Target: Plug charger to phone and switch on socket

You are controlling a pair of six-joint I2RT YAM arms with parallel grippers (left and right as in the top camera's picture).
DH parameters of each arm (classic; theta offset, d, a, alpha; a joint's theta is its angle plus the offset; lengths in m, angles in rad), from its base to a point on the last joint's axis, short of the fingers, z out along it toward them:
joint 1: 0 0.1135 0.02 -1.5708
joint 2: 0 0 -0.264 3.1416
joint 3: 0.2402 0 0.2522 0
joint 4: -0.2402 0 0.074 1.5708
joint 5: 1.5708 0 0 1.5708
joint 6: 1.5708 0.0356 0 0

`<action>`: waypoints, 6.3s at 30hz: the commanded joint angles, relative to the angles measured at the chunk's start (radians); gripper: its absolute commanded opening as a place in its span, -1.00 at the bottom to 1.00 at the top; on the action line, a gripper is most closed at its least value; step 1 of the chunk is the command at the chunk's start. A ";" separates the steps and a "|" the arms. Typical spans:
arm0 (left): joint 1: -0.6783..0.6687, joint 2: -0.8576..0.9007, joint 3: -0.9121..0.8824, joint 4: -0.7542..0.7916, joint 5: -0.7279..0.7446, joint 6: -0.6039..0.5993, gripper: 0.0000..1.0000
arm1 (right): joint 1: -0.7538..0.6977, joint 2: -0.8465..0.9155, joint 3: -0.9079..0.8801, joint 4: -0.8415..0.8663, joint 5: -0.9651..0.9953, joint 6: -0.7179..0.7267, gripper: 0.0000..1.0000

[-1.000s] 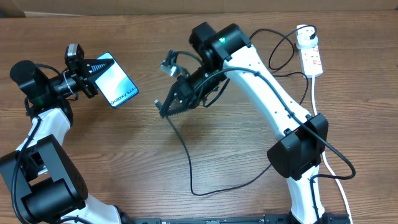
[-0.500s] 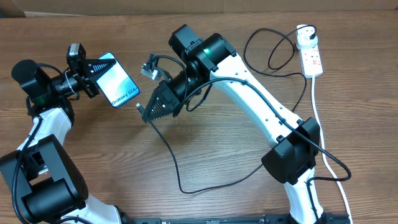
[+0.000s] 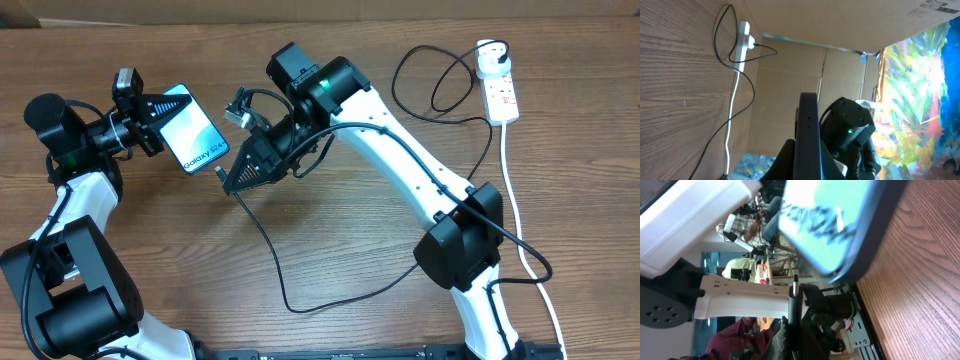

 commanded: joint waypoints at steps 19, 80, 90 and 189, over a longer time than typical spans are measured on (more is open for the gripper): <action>-0.008 -0.014 0.015 0.005 0.022 0.023 -0.92 | 0.009 0.016 0.005 0.082 -0.047 0.068 -0.93; -0.006 -0.014 0.015 0.005 0.011 0.000 -0.92 | -0.020 0.064 0.001 0.064 -0.133 0.071 -0.93; -0.006 -0.014 0.015 0.005 0.008 0.000 -0.91 | -0.016 0.064 0.001 0.071 -0.133 0.071 -0.92; -0.006 -0.014 0.015 0.027 0.003 0.003 -0.92 | -0.009 0.024 -0.071 0.172 -0.230 0.096 -0.92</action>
